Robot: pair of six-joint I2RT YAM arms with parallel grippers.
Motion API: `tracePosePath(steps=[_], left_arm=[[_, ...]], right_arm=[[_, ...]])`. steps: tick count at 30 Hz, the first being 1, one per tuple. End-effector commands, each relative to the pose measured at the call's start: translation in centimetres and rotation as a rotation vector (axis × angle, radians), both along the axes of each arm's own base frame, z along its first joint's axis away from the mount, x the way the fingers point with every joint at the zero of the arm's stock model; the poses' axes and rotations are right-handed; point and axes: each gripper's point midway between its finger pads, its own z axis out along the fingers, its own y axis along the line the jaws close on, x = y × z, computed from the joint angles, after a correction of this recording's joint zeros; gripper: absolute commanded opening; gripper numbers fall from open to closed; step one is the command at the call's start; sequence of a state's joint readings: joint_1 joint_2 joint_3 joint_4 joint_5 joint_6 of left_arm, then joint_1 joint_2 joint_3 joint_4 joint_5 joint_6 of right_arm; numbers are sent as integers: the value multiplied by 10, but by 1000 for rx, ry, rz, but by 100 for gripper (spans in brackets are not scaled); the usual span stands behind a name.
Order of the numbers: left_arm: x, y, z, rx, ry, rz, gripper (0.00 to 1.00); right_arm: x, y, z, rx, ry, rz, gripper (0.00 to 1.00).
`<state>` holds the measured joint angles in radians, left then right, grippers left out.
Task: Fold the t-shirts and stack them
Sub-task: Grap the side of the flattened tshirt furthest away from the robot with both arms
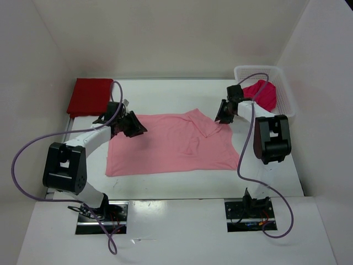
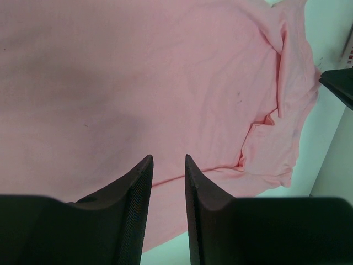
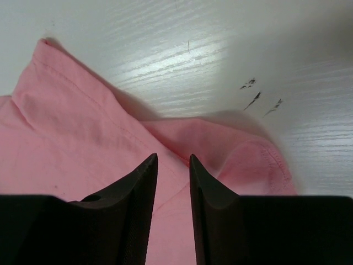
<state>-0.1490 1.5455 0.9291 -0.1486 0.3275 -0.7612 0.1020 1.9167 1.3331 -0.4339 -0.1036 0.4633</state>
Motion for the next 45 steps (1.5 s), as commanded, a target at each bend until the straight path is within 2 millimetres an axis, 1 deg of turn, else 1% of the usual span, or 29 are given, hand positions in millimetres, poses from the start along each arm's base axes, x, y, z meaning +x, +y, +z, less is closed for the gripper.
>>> tracePosePath(steps=[1,7,11,12,17,18,19,20,21,23,24,25,26,27,28,29,30,32,33,34,35,36,37,38,39,42,43,44,45], left_arm=[[15,-1,10,-4,-52,-9,37],[24,2,13,-5,-61,0,37],[28,1,15,-7,-72,0,37],[28,1,11,-11,-57,6,37],[34,0,18,-14,-77,6,37],[34,0,18,-14,-77,6,37],[34,0,15,-12,-68,6,37],[37,0,19,-14,-80,6,37],[38,4,15,-12,-69,17,37],[46,11,22,-2,-89,31,37],[47,14,19,0,-80,40,37],[52,16,25,5,-98,48,39],[59,29,27,18,-108,87,39],[65,37,29,28,-108,109,40],[67,44,31,40,-105,132,40],[74,63,28,65,-99,187,40],[78,74,24,81,-87,218,41],[88,101,29,132,-95,302,44],[92,121,18,158,-75,345,46],[94,132,15,174,-62,373,50],[102,143,9,186,-51,398,50],[104,157,5,188,-41,427,53],[106,165,1,207,-34,440,54],[108,167,-9,218,-14,446,54],[113,179,-10,242,-17,480,55],[117,188,-29,291,24,499,55],[124,189,-26,290,12,501,57],[122,191,-36,300,34,504,57],[127,192,-35,299,27,505,57]], right_arm=[[-7,-1,-18,10,34,1,35],[-14,0,-25,17,66,6,38],[-15,4,-24,38,69,8,40],[-15,4,-24,38,69,8,40],[-19,12,-23,81,84,33,41],[-19,14,-19,91,76,39,40],[-20,14,-21,95,80,31,35],[-21,16,-21,105,81,36,33],[-21,17,-20,113,81,41,31],[-20,17,-16,113,71,42,22],[-16,18,-11,119,51,35,20],[-16,18,-11,120,51,35,15],[-12,17,-4,111,29,30,12],[-11,13,-4,94,27,20,11],[-7,14,3,96,7,21,11],[-1,12,9,87,-12,15,10],[3,11,12,80,-24,10,8],[18,8,28,61,-77,7,7],[24,7,30,48,-90,11,5],[30,4,27,28,-86,8,5],[45,3,41,17,-123,9,5],[47,1,41,-1,-114,14,4],[55,0,39,-8,-116,9,4],[65,1,50,-13,-147,19,3],[72,1,55,-11,-167,19,3],[94,5,66,-4,-211,34,3],[102,6,76,-2,-234,34,3],[105,6,70,-9,-220,41,3],[109,6,71,-8,-228,41,3]])
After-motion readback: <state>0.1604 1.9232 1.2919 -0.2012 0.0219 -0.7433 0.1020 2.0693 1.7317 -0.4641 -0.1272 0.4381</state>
